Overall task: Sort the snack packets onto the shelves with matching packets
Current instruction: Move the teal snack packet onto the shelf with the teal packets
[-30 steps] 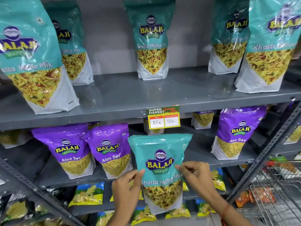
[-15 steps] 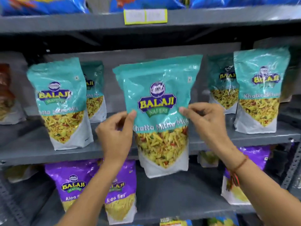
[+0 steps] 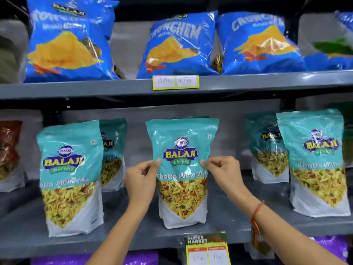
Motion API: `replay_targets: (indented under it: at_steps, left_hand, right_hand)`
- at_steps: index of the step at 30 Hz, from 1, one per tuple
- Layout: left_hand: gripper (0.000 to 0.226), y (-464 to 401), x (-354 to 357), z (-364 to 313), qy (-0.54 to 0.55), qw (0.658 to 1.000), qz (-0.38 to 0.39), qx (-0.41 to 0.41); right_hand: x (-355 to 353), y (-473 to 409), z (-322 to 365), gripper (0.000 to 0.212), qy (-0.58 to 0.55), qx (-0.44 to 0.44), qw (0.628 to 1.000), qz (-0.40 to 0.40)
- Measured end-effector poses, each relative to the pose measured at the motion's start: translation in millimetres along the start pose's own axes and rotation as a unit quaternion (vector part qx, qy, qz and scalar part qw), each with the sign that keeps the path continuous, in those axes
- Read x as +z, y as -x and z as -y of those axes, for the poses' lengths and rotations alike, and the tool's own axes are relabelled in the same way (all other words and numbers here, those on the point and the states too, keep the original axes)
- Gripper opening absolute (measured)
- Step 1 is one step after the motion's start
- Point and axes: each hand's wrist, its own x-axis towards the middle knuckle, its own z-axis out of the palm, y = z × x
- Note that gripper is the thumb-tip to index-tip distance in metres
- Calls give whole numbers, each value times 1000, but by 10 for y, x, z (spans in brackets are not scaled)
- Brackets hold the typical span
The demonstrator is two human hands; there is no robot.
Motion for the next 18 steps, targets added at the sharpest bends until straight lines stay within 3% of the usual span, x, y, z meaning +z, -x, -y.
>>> replay_targets:
  at_steps: [9,14,15,18]
  left_hand:
    - [22,-46,38,211,28,999,14,-26]
    - [8,-43,-6,144,87,992,47,-80]
    - [21,-38,-28,117,95,989,59,-98]
    - [118,15,-163,197,40,978,136,-155]
  right_hand:
    - [53,-17,-184,16,-52,52,997,5]
    - [-6,79,-140,11,-77,72,994,18]
    - [-28,96,-142,14,-87,82,993,22]
    - [-143,184,-274,70,-65,135,985,88]
